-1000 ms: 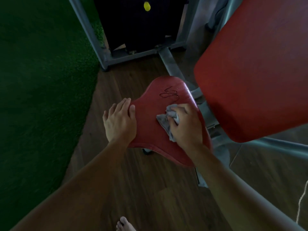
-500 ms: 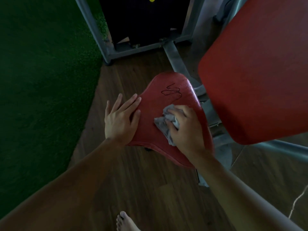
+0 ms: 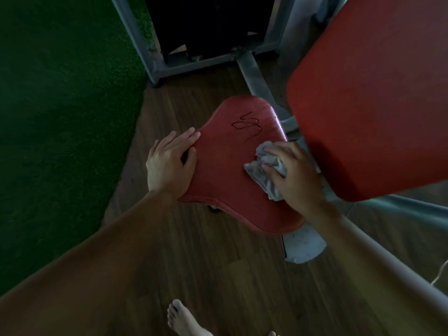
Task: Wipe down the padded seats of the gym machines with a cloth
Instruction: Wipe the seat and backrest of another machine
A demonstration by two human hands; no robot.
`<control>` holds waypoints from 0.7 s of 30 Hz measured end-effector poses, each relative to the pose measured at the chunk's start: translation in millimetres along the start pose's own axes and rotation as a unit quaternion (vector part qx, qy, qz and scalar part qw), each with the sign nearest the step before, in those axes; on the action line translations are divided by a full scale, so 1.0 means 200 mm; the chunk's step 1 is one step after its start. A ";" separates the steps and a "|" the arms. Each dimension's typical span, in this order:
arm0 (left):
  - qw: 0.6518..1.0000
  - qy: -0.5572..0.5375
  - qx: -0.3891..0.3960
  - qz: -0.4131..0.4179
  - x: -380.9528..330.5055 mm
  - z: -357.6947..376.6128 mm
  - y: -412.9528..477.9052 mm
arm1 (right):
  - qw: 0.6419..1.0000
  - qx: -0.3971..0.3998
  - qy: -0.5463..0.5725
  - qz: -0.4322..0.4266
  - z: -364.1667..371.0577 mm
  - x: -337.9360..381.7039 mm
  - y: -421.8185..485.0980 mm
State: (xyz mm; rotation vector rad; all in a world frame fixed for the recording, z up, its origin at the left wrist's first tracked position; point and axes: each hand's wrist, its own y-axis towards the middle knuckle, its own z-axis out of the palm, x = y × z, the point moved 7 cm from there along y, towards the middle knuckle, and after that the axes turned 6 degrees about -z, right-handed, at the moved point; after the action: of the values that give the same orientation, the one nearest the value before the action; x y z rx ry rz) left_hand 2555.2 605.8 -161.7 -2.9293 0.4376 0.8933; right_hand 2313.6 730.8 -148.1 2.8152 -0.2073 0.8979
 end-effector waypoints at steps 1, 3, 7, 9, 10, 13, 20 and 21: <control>1.000 -0.004 -0.002 -0.001 0.00 0.00 0.00 | 1.000 0.003 0.000 -0.002 -0.01 0.01 -0.04; 1.000 -0.008 -0.005 0.000 0.00 -0.01 0.00 | 0.999 0.022 -0.006 -0.036 -0.01 0.06 -0.19; 1.000 -0.008 -0.008 0.000 -0.01 -0.01 -0.01 | 0.996 0.042 -0.004 -0.078 0.00 0.06 -0.28; 1.000 -0.009 -0.007 0.000 -0.02 -0.01 -0.01 | 0.998 0.025 -0.003 -0.054 0.01 0.03 -0.18; 1.000 -0.008 -0.007 -0.001 -0.02 -0.01 -0.01 | 0.999 0.012 -0.001 -0.039 0.01 0.01 -0.12; 1.000 -0.006 -0.005 -0.001 -0.01 -0.01 -0.01 | 1.000 -0.020 -0.003 0.003 0.03 0.02 -0.08; 1.000 -0.013 -0.011 -0.006 0.00 -0.01 -0.01 | 0.998 -0.019 -0.038 -0.044 0.05 0.15 -0.36; 1.000 -0.015 -0.011 -0.006 0.00 -0.01 -0.01 | 0.998 -0.024 -0.039 -0.037 0.05 0.14 -0.33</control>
State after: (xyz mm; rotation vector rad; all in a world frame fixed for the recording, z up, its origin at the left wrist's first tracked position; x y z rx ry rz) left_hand 2555.9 607.4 -160.0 -2.9306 0.4121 0.9440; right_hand 2355.2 791.4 -148.3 2.7949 -0.1322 0.7581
